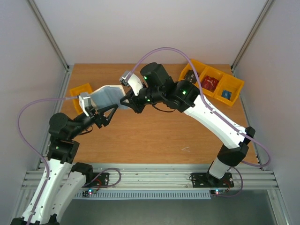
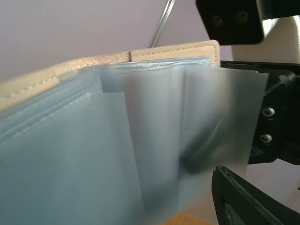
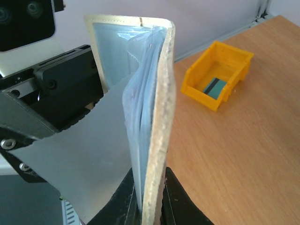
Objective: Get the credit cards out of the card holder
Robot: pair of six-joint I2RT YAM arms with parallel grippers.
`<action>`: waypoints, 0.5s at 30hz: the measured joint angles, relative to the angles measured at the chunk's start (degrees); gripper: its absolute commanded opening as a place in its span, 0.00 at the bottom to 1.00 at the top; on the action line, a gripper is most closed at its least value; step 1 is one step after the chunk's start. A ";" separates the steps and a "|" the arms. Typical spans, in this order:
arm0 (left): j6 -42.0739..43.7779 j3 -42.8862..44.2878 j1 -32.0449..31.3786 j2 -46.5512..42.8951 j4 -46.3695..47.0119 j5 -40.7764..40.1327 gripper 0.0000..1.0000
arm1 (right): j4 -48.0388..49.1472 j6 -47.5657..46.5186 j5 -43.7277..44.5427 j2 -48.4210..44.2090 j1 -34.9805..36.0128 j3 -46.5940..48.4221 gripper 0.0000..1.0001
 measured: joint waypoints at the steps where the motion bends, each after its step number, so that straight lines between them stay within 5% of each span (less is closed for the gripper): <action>1: -0.09 -0.11 0.00 -0.02 -0.02 -0.22 0.70 | -0.39 -0.13 0.57 0.26 0.26 0.44 0.01; 4: -0.35 -0.50 0.00 0.00 -0.04 -0.76 0.67 | -1.92 -0.94 0.76 0.83 0.63 1.86 0.01; 12: -1.33 -0.87 0.24 -0.46 0.31 -0.74 0.04 | -5.07 -4.39 -4.24 1.31 -0.17 3.78 0.03; 15: -1.14 -1.01 0.35 -0.85 0.44 -0.72 0.00 | -5.33 -5.18 -5.38 1.18 -1.03 3.78 0.13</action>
